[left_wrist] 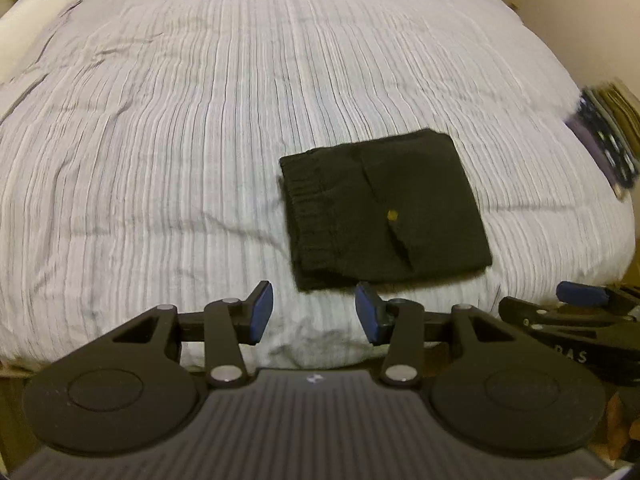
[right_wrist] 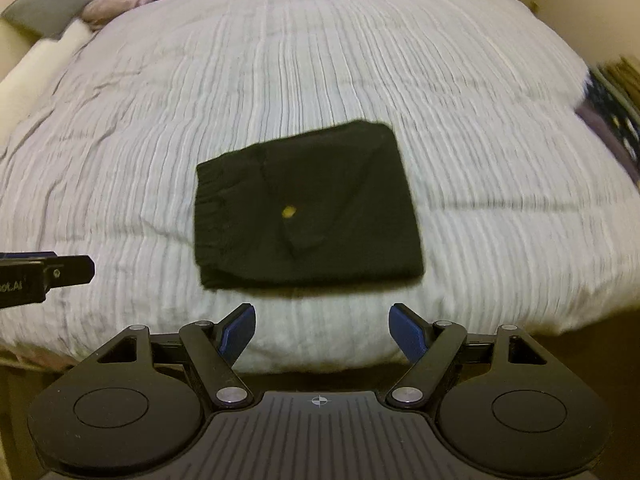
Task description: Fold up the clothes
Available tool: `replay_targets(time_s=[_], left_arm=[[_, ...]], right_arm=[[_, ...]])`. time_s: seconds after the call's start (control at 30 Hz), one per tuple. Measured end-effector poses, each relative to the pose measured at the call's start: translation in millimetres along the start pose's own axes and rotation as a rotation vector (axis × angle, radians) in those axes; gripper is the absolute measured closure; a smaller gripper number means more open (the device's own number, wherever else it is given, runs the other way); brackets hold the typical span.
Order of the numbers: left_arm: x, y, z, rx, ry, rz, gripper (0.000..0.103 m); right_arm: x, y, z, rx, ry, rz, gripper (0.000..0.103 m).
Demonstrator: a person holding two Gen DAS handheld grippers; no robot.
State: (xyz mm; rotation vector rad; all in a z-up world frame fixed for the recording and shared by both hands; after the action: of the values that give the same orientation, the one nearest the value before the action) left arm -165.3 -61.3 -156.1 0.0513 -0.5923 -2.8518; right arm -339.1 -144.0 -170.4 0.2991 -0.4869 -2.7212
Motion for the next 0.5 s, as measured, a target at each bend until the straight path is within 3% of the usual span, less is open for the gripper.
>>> replay_targets(time_s=[0.23,0.5], left_arm=[[56.3,23.0,-14.2,0.022,0.043,0.096,0.062],[86.8,17.9,-12.9,-0.001,0.09,0.229,0.06]], right_arm=[[50.3,37.5,-6.9,-0.004,0.034,0.126,0.026],[85.5,62.1,-6.5,-0.028,0.089,0.24,0.026]])
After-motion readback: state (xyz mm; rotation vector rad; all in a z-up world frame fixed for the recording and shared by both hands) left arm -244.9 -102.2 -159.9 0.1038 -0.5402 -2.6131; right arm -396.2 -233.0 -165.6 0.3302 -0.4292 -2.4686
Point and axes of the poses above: each gripper's, at about its wrist camera, not at the fingertips, and z roughly against the way its jaws point, x to its right, y to its top, the point moved 5 cm from there along -z, roughly the way its jaws point, and after that the axes turned 9 degrees about -z, right-handed, at the moved point
